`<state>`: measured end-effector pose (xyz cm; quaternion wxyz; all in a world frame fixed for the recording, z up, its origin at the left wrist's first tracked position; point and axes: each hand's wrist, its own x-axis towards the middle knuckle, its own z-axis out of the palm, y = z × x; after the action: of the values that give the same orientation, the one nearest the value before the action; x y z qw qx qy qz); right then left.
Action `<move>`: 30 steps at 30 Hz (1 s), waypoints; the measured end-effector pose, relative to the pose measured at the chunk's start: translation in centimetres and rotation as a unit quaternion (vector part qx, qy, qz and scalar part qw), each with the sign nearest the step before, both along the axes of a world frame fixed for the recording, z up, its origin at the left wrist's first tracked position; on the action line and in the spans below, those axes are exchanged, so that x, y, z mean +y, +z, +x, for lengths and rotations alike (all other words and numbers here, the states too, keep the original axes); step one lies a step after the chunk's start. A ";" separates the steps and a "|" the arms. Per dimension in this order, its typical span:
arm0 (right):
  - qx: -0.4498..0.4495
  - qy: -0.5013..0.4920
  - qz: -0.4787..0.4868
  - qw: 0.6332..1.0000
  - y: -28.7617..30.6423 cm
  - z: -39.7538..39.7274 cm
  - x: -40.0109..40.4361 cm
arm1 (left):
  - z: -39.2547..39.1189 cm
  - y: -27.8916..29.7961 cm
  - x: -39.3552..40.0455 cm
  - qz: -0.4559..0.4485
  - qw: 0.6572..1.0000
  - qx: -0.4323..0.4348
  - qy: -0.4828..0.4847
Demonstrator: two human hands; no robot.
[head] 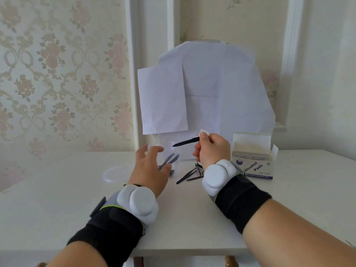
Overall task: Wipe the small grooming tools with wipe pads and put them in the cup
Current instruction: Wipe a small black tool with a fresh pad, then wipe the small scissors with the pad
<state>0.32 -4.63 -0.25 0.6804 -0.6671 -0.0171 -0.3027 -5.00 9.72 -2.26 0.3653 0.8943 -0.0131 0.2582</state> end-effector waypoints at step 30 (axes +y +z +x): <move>0.018 0.018 -0.011 1.000 -0.1 0.4 0.0 | -0.4 0.4 -0.6 0.072 0.972 -0.220 -0.030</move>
<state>0.71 -4.64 -0.30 0.6783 -0.6799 -0.0201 -0.2778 -5.44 9.17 -1.82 0.2954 0.8388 -0.1385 0.4359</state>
